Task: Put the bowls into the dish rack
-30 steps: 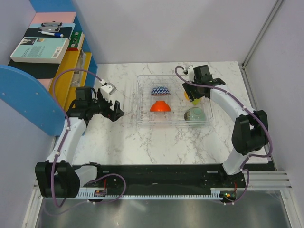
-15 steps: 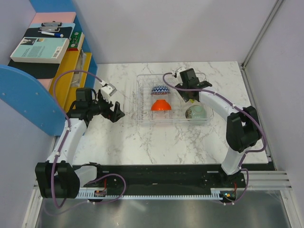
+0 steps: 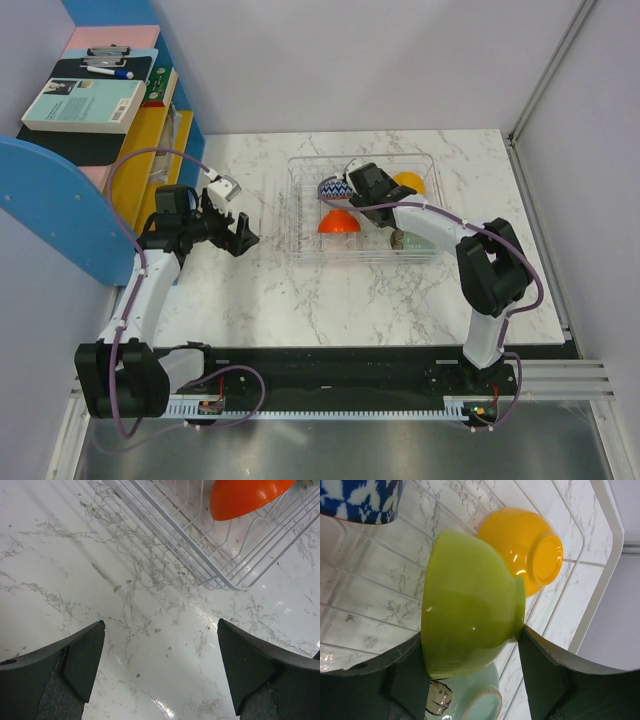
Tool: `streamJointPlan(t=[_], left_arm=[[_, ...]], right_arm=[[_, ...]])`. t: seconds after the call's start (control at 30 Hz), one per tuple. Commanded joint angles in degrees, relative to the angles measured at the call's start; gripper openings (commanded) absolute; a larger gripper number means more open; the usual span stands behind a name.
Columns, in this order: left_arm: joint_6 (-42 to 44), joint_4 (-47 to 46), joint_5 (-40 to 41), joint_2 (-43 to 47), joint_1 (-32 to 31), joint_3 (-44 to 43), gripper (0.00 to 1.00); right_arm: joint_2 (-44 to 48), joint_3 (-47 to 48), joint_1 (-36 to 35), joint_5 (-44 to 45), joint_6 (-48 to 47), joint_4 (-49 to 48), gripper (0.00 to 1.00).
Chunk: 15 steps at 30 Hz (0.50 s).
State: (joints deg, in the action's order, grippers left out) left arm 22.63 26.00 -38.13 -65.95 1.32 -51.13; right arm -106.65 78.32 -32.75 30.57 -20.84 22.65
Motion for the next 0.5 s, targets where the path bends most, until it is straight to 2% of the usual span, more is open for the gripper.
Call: streamJointPlan(t=[0.0,0.27,0.33,0.37,0.4,0.43,0.47], left_arm=[[1.54,-2.09,-1.6,1.62,0.26,0.33,1.0],[1.62,-2.09,-1.69,1.71,0.26,0.51,1.0],[1.63,-2.18,-1.69,1.79,0.26,0.51,1.0],[1.71,-2.18,-1.6,1.88,0.26,0.6,1.0],[1.71,-2.27,-1.68,1.88,0.26,0.68,1.0],[1.71,-2.18,-1.6,1.79,0.35,0.6,1.0],[1.71,-2.27,-1.51,1.88,0.26,0.6,1.0]], right_arm=[[-0.93,-0.1,-0.47,3.62,-0.87,-2.88,0.0],[-2.42,-0.89,-0.82,4.33,-1.75,-2.97,0.01],[-2.68,-0.98,-1.0,4.5,-2.01,-2.97,0.09],[-2.95,-1.15,-1.0,4.68,-2.1,-2.97,0.15],[-3.04,-1.16,-1.08,4.42,-2.19,-2.71,0.31],[-3.12,-1.16,-1.17,4.33,-2.19,-2.53,0.4],[-3.12,-1.24,-1.26,4.06,-2.01,-2.35,0.59]])
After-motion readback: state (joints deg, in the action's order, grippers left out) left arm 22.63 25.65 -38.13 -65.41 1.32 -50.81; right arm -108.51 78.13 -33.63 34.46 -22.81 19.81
